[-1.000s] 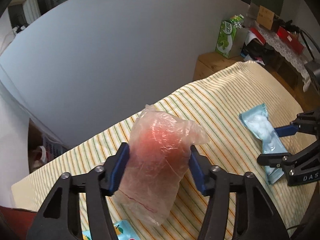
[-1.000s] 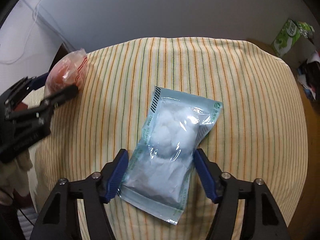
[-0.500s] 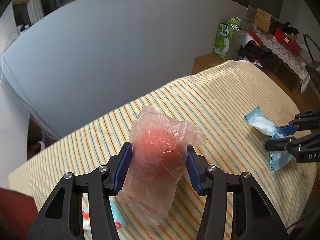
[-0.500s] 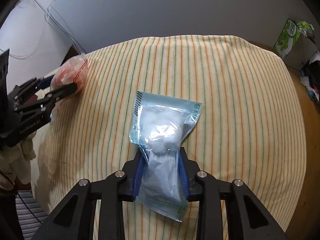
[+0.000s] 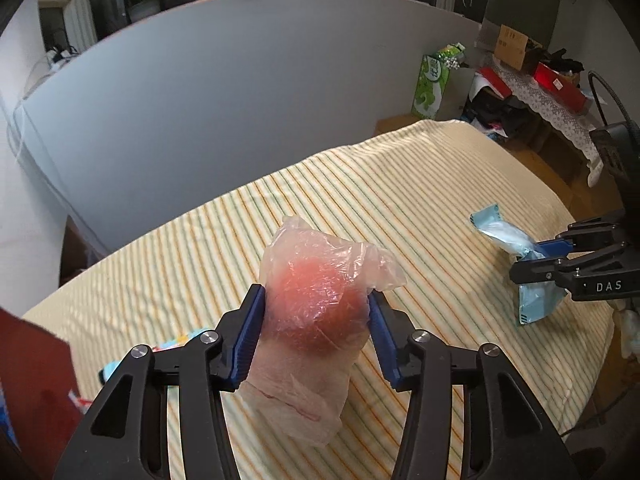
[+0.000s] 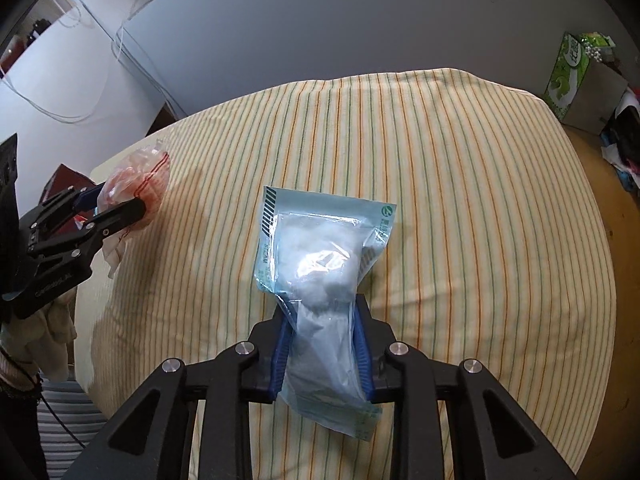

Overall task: Organize soft objects
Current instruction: 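Carry the cotton package and pink bag with both grippers into the shoebox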

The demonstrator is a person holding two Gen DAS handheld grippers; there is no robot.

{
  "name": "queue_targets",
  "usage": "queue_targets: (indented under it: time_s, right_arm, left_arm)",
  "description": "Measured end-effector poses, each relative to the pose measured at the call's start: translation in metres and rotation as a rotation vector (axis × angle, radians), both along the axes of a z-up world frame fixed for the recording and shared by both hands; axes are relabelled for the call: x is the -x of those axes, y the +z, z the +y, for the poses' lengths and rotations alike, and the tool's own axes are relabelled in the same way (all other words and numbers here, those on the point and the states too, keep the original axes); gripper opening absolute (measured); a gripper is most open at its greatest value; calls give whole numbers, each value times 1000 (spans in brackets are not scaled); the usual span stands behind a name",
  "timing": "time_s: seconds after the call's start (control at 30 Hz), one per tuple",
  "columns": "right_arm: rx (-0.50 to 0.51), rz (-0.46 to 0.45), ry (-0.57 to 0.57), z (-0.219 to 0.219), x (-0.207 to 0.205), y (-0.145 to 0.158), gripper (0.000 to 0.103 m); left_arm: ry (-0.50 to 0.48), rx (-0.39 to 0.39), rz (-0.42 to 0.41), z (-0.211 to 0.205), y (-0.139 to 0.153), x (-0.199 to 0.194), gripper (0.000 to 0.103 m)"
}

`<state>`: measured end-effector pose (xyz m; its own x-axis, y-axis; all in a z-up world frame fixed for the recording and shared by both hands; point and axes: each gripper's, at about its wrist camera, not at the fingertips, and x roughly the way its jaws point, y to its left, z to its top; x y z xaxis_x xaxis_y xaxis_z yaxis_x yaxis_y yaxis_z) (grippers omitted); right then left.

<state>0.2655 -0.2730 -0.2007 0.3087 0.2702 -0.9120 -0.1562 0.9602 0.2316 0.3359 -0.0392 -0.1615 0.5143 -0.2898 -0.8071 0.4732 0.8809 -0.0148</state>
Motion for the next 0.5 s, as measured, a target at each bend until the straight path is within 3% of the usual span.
queue_targets:
  time_s: [0.33,0.5]
  right_arm:
    - [-34,-93,67,29,27,41,26]
    - [-78,-117,123,63,27,52,26]
  left_arm:
    - [84,86,-53,42,38,57,49]
    - [121,81,-105,66,61,89,49]
